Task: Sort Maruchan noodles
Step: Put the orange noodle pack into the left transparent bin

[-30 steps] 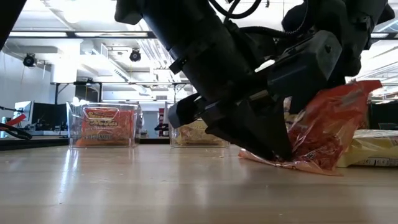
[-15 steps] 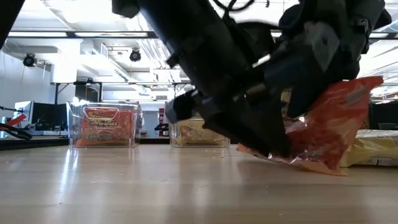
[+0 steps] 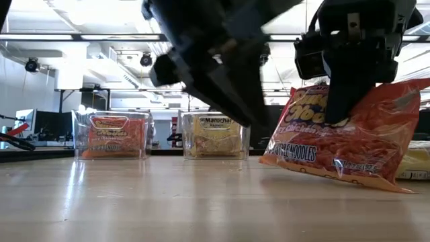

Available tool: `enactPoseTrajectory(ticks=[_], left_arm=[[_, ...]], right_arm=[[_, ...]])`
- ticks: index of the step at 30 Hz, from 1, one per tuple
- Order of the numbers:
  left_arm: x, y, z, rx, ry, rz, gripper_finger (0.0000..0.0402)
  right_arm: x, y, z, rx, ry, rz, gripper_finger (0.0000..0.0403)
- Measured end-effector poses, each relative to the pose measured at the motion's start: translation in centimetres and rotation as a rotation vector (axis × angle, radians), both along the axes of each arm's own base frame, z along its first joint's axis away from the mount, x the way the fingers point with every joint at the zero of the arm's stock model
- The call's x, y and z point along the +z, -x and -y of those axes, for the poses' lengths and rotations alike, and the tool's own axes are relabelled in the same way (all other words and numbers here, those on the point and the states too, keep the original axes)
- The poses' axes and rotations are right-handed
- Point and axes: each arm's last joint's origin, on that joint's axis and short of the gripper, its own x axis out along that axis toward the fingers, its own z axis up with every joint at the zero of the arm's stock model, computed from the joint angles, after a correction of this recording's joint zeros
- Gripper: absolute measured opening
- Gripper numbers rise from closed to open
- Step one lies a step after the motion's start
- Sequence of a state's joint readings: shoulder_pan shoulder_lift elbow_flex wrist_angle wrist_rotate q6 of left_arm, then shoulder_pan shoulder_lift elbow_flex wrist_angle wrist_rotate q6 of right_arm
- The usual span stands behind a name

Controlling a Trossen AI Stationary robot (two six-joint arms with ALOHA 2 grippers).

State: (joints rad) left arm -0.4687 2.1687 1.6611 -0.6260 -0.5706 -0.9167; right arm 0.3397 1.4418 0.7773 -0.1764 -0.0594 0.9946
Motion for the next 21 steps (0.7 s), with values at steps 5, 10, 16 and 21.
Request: enactPoseTrajectory(ticks=[5,10,16,21], left_arm=[[1.5,2.1,-1.1,-0.008,-0.083,-0.120,0.0084],[2.6,6.4,-3.2,0.004,-0.107,-0.169,0.0084],[2.7,12.3,-6.2,-0.045,0.064,0.004,0.0084],[3.3,14.2,-7.2,-0.255,0.268,0.454,0.0084]], right_arm=[[0.0,0.0,0.0,0.010,0.005,0.003,0.0132],[0.0,0.0,0.0,0.008,0.006,0.007,0.0135],[0.2,-0.3,0.1,-0.007,-0.001,0.037,0.0135],[1.3,-1.2,0.0,-0.002,-0.018,0.119,0.0136]])
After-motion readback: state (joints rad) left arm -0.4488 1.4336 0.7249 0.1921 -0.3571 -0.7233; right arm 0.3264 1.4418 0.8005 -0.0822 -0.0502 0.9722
